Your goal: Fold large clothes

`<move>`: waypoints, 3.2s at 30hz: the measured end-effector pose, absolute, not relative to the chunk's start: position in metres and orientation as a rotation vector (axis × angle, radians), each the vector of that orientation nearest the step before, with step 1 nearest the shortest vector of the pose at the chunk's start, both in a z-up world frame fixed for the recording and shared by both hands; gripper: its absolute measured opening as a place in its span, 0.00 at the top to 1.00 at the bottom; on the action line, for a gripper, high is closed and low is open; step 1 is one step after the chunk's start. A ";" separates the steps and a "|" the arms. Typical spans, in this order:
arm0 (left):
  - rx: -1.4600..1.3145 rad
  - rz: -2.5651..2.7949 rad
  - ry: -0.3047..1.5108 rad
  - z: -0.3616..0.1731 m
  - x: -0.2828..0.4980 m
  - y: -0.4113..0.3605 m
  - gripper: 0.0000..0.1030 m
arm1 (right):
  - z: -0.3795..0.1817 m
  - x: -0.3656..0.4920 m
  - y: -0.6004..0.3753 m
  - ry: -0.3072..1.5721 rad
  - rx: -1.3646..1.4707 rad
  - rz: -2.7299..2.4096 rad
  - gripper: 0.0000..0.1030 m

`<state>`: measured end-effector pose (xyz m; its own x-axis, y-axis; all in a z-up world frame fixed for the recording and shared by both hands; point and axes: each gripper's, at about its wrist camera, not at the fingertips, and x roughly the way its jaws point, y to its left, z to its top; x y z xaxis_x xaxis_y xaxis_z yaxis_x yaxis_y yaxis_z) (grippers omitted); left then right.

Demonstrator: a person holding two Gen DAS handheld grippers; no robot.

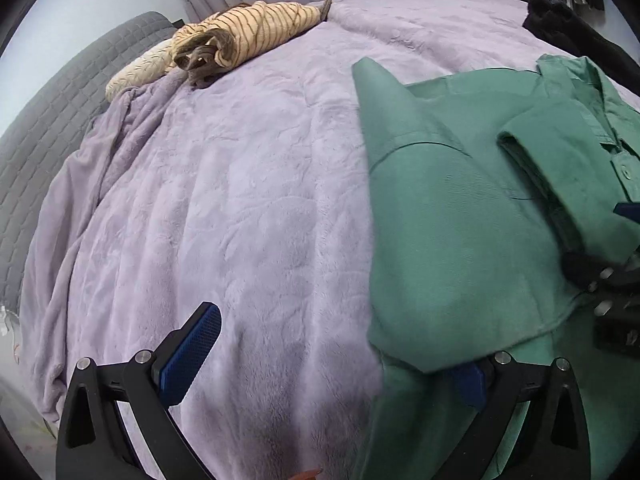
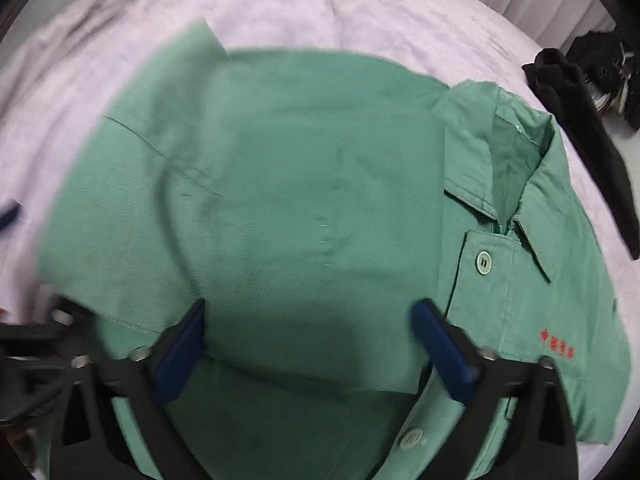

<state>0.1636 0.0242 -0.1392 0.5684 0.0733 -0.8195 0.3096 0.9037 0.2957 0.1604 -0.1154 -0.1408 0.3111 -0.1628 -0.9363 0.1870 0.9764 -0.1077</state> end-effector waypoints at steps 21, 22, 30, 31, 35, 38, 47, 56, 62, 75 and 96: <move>0.520 -0.259 0.970 -0.128 0.173 0.049 0.00 | -0.171 -0.044 -0.348 0.712 1.372 -0.305 0.49; 0.524 -0.284 0.973 -0.122 0.169 0.052 0.00 | -0.171 -0.045 -0.346 0.717 1.371 -0.304 0.44; 0.373 -0.278 1.107 -0.097 0.170 0.089 0.00 | -0.169 -0.044 -0.344 0.760 1.362 -0.305 0.38; 0.326 -0.280 1.112 -0.093 0.175 0.088 0.00 | -0.167 -0.041 -0.343 0.774 1.349 -0.308 0.38; 0.231 -0.351 1.109 -0.092 0.193 0.053 0.00 | -0.161 -0.019 -0.337 0.874 1.236 -0.319 0.80; 0.323 -0.348 1.113 -0.120 0.201 0.018 0.00 | -0.150 -0.008 -0.332 0.917 1.139 -0.310 0.94; 0.251 -0.366 1.180 -0.130 0.246 0.016 0.00 | -0.173 -0.025 -0.343 0.925 1.155 -0.314 0.89; 0.186 -0.450 1.270 -0.146 0.285 -0.004 0.79 | -0.170 -0.013 -0.342 0.912 1.170 -0.304 0.76; 0.206 -0.450 1.243 -0.152 0.292 0.000 0.83 | -0.151 0.006 -0.335 0.910 1.066 -0.278 0.94; 0.279 -0.467 1.167 -0.100 0.240 0.025 0.82 | -0.129 -0.033 -0.318 0.989 0.907 -0.433 0.84; 0.380 -0.400 1.279 -0.125 0.166 0.030 0.82 | -0.133 -0.078 -0.301 1.036 1.016 -0.429 0.87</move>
<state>0.1659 0.0301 -0.1254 0.2385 -0.0769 -0.9681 0.4887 0.8710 0.0512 -0.0775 -0.3015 -0.1328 0.4822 0.1505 -0.8630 0.7163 0.4993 0.4874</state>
